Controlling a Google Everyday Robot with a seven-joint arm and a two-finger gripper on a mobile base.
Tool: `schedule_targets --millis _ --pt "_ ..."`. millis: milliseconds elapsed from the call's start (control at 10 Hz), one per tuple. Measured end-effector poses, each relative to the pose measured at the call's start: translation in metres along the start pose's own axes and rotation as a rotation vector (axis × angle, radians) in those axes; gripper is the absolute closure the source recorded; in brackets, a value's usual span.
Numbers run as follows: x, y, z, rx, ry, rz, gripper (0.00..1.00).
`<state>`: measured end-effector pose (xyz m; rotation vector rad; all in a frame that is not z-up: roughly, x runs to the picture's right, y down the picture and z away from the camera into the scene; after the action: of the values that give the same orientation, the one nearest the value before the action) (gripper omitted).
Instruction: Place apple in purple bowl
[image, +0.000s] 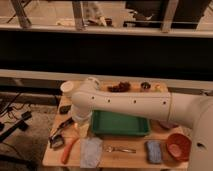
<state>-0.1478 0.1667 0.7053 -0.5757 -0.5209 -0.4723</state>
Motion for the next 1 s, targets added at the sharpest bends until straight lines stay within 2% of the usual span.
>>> schedule_targets --millis 500,1000 --pt "-0.005 -0.014 0.019 0.013 -0.021 0.009 0.2" --pt "-0.006 -0.02 0.046 0.018 -0.029 -0.019 0.2"
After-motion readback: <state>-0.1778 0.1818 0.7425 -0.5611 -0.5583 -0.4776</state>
